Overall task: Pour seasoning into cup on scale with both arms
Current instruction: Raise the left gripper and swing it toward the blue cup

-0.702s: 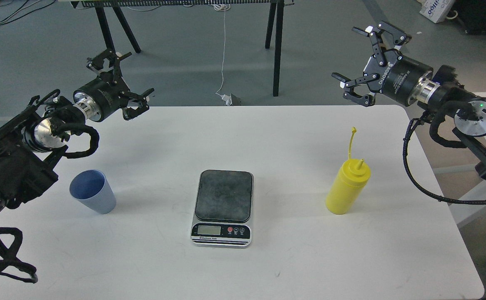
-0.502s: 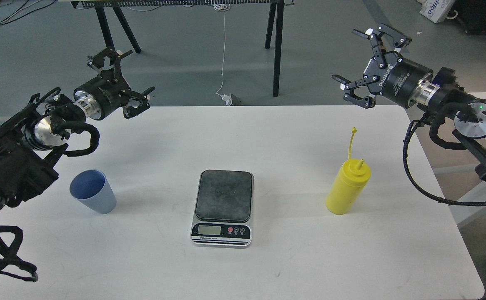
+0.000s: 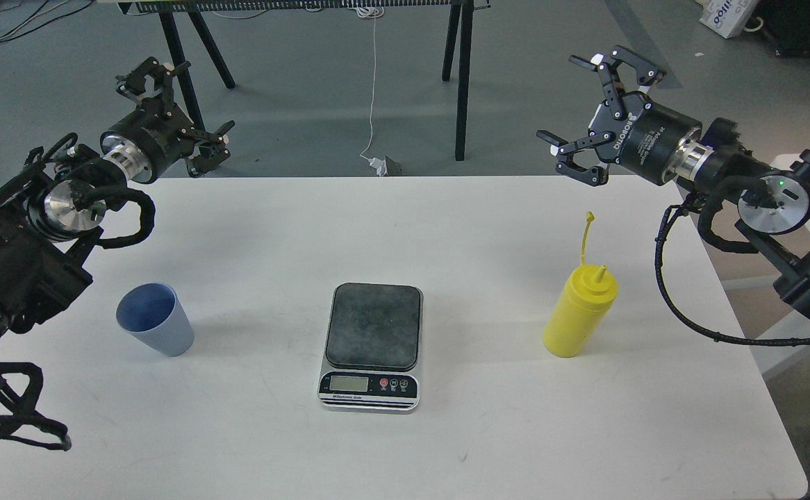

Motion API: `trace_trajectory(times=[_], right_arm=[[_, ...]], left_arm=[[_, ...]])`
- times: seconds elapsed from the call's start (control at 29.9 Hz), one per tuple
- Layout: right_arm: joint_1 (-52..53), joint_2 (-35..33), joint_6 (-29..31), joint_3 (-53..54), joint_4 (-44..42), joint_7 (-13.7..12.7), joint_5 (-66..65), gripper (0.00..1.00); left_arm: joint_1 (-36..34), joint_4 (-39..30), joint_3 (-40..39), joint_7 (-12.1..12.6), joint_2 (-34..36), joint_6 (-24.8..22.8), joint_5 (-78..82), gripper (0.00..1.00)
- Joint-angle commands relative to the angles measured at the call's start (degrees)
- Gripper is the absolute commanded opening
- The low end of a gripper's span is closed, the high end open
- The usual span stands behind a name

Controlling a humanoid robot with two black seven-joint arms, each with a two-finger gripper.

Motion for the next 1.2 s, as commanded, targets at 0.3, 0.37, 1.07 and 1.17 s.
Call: trace_trajectory(times=[0.3,0.37,1.07,1.17], right_arm=[[-0.01,1.93,0.00,1.14,0.26,0.09,0.00,1.00],[-0.01,1.93,0.00,1.23,0.26,0.09,0.00,1.00],[-2.56,1.75,0.00,1.32,0.61,0.09,0.00,1.00],[-2.65,1.75,0.00,1.23,0.61,0.09,0.00,1.00]], left_arm=[[-1.83,1.49,0.00,-10.67,-4.30,0.01,1.39,1.00],[-3.15,1.40,0.96,-10.76,-1.94,0.01,7.17,1.00],[-14.32,-12.39,29.25,-25.84,15.56,0.01,97.53,1.00],[-14.49,-15.03,34.18,-25.84,17.76,0.01,102.64,1.00]])
